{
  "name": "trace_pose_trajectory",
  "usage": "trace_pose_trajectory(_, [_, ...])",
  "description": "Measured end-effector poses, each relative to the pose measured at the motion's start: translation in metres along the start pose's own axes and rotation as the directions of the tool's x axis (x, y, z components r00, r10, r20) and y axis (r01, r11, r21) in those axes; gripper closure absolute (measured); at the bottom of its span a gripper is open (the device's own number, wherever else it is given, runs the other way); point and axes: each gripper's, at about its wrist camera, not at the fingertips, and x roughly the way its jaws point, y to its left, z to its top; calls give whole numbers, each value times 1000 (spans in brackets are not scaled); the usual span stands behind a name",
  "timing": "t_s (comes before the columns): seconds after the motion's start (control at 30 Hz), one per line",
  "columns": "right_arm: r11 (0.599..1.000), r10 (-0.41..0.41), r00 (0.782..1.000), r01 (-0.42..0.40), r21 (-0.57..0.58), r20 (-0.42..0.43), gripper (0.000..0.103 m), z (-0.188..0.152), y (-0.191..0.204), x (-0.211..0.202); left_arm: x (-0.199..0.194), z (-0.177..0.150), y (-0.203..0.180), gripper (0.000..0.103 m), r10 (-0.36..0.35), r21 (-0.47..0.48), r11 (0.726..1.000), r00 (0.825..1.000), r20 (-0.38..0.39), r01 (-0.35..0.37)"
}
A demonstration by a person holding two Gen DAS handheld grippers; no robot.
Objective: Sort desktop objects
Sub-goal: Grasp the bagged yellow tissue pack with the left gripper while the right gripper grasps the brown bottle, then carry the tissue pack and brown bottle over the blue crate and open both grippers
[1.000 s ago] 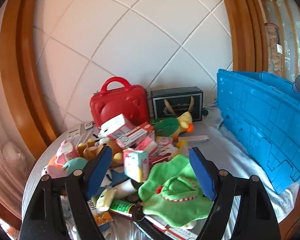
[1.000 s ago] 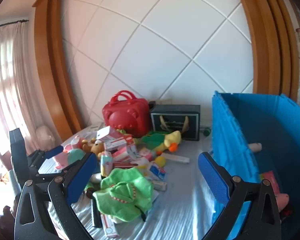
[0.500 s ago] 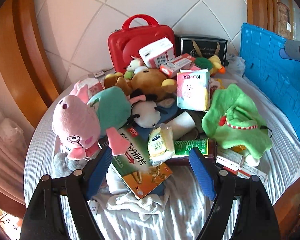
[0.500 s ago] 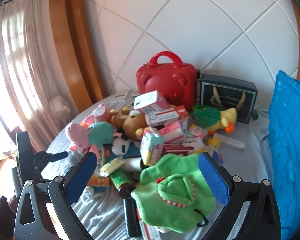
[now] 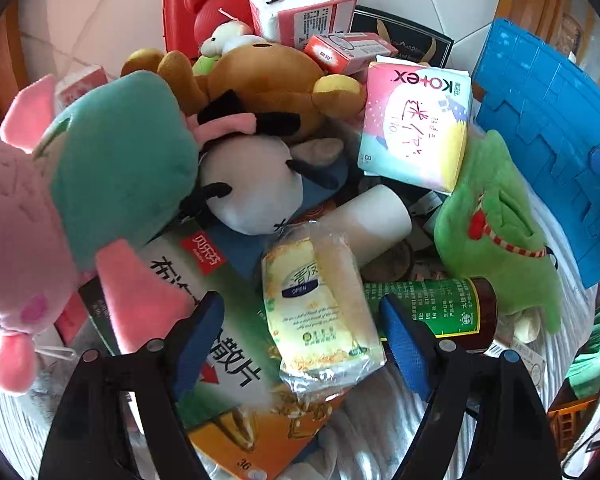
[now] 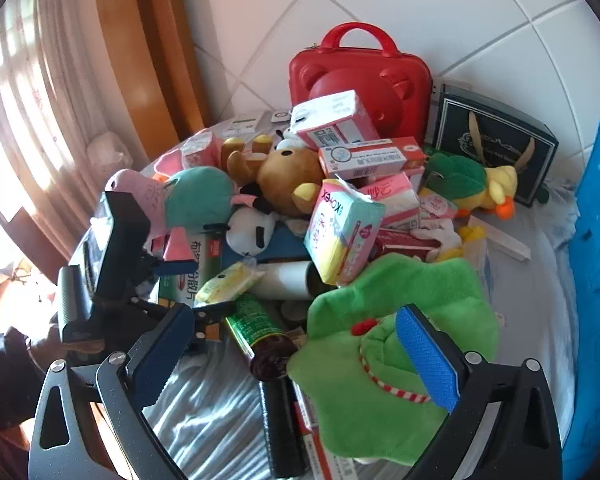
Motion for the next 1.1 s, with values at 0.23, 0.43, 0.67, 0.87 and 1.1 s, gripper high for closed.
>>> trace_pose_trajectory(0.23, [976,53,991,-77,-203,-122,0,-5,19,45,2,5,0,26,-39,93,995,999,-6,39])
trace_pose_trajectory(0.43, [912,44,958,-154,-380,-283,2,-14,41,109,-7,-6,5,53,-63,168,983,996,-70,74])
trace_pose_trajectory(0.67, [866,0,890,-228,-445,-457,43,-27,60,176,-7,-2,-2,53,-20,238,970,995,-99,44])
trace_pose_trajectory(0.87, [902,-9,912,-169,-398,-410,48,-38,61,156,-9,-4,5,52,-41,212,975,995,-93,60])
trace_pose_trajectory(1.1, [948,-39,941,-71,-310,-336,49,-59,44,96,5,-8,-19,52,-52,242,967,993,-110,78])
